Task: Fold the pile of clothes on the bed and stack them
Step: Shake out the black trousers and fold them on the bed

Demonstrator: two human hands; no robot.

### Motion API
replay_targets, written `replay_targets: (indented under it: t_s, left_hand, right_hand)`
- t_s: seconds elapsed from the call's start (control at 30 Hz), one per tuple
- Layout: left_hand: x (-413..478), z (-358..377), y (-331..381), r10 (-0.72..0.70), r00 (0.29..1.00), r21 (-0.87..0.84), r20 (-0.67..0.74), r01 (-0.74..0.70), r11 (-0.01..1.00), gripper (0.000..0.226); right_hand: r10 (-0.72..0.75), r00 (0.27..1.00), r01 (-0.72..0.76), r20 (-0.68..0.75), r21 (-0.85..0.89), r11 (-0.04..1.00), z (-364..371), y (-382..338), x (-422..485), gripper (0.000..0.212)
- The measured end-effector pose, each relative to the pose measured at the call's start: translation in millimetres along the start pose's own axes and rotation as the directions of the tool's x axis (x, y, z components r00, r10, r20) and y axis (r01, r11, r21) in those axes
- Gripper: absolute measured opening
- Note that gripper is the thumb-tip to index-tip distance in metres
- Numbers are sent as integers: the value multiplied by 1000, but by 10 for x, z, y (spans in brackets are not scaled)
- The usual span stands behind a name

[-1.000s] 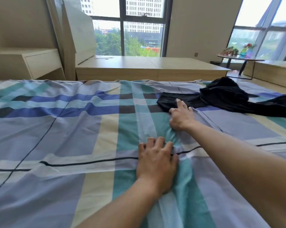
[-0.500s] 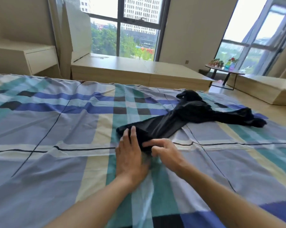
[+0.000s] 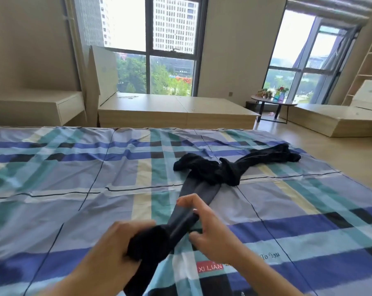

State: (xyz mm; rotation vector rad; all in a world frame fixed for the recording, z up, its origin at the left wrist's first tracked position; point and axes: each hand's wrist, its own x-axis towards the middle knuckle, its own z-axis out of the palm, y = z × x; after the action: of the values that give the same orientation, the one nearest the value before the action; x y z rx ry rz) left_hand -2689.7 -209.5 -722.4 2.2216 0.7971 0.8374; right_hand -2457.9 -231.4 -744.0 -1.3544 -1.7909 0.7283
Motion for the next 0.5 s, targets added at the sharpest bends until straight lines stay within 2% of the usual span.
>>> replay_targets:
  t_s: [0.07,0.1,0.13,0.17,0.23,0.27,0.33,0.4,0.43,0.47,0.5]
  left_hand:
    - [-192,-39,114,34,999,54,-13,-34,998,35]
    - [-241,-41,139,38,998,74,-54,-34,997,34]
    - [-307,-51,199,13,994,50,-110,-8,999,39]
    - [-330,-70,287,-27,985,-48,-172,19,999,44]
    - [-316,-126,407,-154,946,-336,-286,52,940,41]
    - [-306,-151,426,-227,914,-409,-336,75,910,40]
    - [-254,-204,310,-348,821,-350,-453,195,916,45]
    - [-237,-241,165,-415,721,-316,-555,278,907,33]
    - [-252,-245,107,-435,701,-335,-565,287,897,27]
    - [-260,-251,58,-436,718,-338,-542,288,896,26]
    - [-264,-241,53,-446,747,-323,-492,320,891,37]
  right_hand:
    - [82,985,-32,153,-302,953,77,184,-80,85]
    - [146,971,-50,190,-435,899,127,316,-77,85]
    - [205,963,-85,176,-522,849,187,413,-84,79]
    - [238,965,-139,112,-554,821,223,484,-68,69]
    - [298,953,-286,-60,-512,810,240,557,-21,48]
    - [327,937,-346,-126,-477,808,229,553,-13,39]
    - [361,914,-406,-187,-367,837,223,468,12,25]
    - [343,921,-376,-183,-192,907,275,288,37,23]
    - [317,934,-334,-163,-84,939,330,163,44,24]
    - [286,949,-286,-135,23,958,401,40,55,26]
    - [257,961,-242,-103,143,960,474,-91,58,25]
